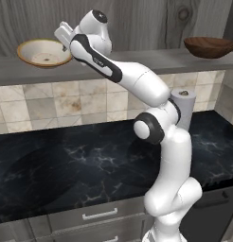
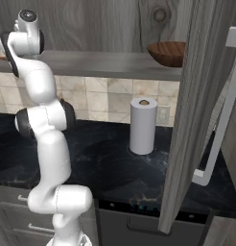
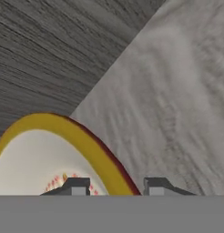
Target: Move the bowls from the cabinet to the plates on the dining table.
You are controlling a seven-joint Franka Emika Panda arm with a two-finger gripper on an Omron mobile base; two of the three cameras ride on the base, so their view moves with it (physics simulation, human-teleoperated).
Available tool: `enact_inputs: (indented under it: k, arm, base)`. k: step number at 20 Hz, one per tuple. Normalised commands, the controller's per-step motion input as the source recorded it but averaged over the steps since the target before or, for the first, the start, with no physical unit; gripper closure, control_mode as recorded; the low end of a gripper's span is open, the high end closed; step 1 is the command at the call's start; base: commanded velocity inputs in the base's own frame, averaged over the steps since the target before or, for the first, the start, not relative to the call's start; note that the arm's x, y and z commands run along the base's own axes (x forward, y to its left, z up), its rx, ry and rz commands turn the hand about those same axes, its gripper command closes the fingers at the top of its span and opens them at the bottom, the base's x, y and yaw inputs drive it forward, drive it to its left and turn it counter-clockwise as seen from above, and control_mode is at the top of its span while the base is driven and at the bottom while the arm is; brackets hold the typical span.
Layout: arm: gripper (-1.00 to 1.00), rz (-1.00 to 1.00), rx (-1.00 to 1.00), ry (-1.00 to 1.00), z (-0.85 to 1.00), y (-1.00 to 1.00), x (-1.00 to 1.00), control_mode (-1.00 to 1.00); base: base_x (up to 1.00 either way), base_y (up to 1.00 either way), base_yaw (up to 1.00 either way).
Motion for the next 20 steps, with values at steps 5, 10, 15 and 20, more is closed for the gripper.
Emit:
enact_inputs:
  k: [5,10,15,20]
  arm:
    - [1.00,-0.01,0.01,0.00,-0.65,0.01,0.07,-1.00]
    - [1.00,-0.01,0.09,-0.04,-0.20,-0.01,-0.27,-1.00]
    - [1.00,-0.06,0.16,-0.14,-0.10,-0.12,-0.94,-1.00]
    - [1.00,-0.07,0.11,-0.11,-0.41,-0.07,-1.00,-1.00]
  base:
    - [0.00,0.00,0.00]
    - [0.00,0.00,0.00]
    - [0.00,0.00,0.00]
    - [0.00,0.00,0.00]
